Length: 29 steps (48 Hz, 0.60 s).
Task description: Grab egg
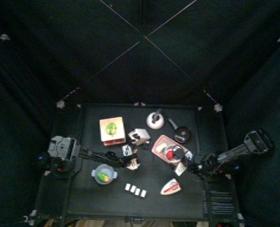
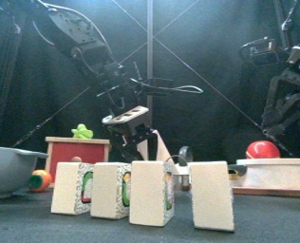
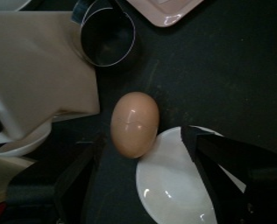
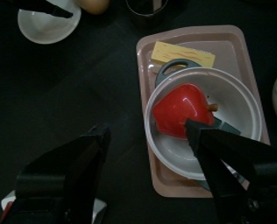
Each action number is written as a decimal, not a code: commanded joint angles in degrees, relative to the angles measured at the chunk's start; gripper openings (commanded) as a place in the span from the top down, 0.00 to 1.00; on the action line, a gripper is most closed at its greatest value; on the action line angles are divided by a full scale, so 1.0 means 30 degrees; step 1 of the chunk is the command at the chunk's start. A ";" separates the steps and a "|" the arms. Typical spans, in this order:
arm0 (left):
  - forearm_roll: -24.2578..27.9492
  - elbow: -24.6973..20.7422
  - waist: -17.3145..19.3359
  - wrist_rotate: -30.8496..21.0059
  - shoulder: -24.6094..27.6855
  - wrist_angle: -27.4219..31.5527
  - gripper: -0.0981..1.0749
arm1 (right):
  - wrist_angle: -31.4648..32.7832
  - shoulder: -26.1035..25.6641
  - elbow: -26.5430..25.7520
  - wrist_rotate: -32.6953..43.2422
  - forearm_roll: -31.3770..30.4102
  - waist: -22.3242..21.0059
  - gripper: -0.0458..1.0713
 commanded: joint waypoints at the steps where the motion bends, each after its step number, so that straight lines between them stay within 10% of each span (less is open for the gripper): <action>1: 0.0000 -0.0557 0.0176 -0.0029 -0.0146 0.0000 0.05 | 0.0029 -0.0205 -0.0117 0.0000 -0.0059 0.0059 0.08; 29: -0.0879 -0.1025 0.0996 -0.0088 0.0527 -0.0146 0.06 | 0.0029 -0.0205 -0.0029 0.0000 -0.0059 0.0176 0.08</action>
